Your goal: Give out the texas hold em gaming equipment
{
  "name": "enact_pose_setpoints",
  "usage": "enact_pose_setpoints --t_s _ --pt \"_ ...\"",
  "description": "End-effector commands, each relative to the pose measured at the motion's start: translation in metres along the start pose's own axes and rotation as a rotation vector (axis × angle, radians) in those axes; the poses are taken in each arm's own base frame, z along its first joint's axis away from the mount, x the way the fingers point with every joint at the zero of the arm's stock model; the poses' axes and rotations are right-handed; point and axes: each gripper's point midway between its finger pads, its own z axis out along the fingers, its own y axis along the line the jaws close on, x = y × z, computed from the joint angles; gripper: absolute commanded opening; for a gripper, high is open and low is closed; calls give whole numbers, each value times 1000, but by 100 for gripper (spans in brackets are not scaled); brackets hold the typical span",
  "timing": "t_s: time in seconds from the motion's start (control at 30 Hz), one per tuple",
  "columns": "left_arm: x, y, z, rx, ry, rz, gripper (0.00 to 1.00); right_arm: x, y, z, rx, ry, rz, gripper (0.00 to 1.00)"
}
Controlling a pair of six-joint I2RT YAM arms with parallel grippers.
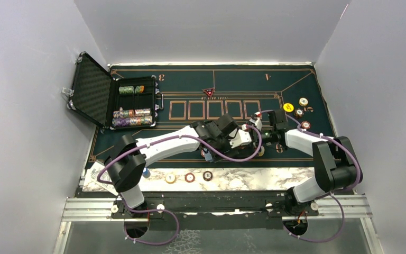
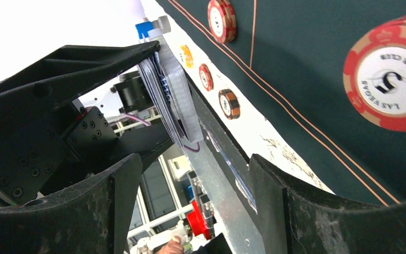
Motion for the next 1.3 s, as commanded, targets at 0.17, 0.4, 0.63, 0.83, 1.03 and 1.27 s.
enact_pose_setpoints --t_s 0.17,0.4,0.63,0.83,1.03,1.27 --pt "-31 9 -28 -42 -114 -7 0 9 16 15 -112 52 -59 82" --pt "-38 10 -31 -41 -134 -12 0 19 17 29 -126 91 -47 78" --pt "-43 10 -33 -37 -145 -12 0 17 24 42 -150 90 -64 78" --pt "-43 9 -33 -29 -147 -15 0 10 34 53 -164 88 -87 71" --pt "-42 6 -32 -20 -142 -18 0 6 42 55 -191 69 -106 58" --pt "-40 3 -30 -9 -136 -23 0 5 52 55 -222 46 -140 17"
